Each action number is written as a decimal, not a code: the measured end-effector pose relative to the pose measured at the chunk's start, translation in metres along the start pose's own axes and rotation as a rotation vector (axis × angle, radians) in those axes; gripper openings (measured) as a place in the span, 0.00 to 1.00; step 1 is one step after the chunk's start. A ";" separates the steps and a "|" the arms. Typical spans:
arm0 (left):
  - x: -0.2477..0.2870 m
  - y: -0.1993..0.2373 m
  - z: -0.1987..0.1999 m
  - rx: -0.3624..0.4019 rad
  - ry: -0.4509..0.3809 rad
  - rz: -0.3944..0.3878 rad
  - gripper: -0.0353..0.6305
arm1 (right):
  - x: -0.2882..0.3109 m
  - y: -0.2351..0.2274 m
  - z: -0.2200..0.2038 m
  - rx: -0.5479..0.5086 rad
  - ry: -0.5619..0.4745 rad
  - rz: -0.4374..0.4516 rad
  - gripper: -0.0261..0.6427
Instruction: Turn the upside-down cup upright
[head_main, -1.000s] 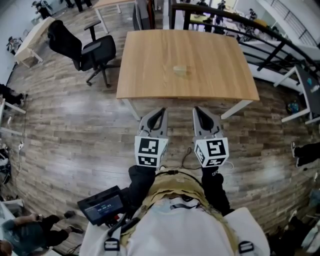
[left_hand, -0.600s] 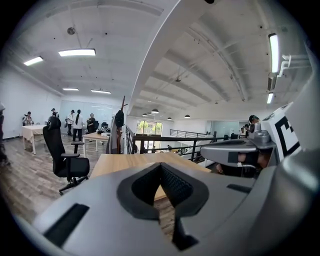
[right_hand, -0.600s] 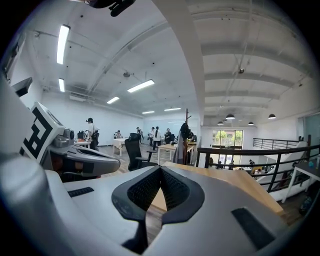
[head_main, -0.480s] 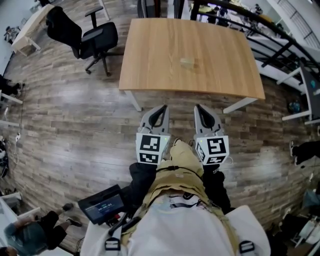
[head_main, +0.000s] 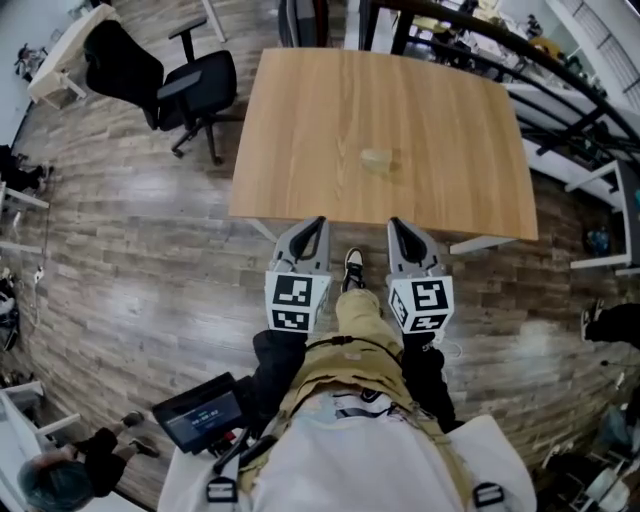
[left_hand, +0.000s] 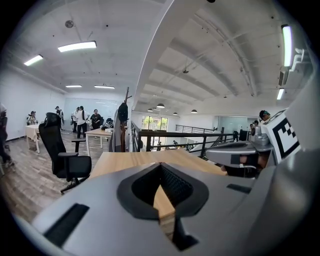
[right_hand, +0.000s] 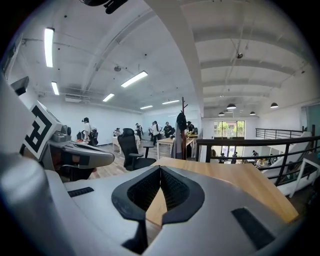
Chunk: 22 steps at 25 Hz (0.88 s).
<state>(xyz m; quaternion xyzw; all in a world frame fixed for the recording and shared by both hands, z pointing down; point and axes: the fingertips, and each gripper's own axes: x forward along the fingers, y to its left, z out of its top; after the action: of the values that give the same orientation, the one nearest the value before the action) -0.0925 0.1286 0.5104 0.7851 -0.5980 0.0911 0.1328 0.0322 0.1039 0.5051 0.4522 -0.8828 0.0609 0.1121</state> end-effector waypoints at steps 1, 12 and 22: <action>0.018 0.005 0.008 0.002 0.003 0.006 0.06 | 0.014 -0.010 0.006 0.002 -0.002 0.010 0.07; 0.193 -0.005 0.106 0.099 -0.026 -0.055 0.06 | 0.140 -0.147 0.066 0.057 -0.034 0.052 0.07; 0.255 0.013 0.122 0.122 0.006 -0.059 0.06 | 0.183 -0.190 0.066 0.096 -0.005 0.040 0.07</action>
<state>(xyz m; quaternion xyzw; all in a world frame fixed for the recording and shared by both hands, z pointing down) -0.0387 -0.1466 0.4729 0.8087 -0.5676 0.1258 0.0892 0.0735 -0.1641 0.4882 0.4393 -0.8880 0.1044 0.0867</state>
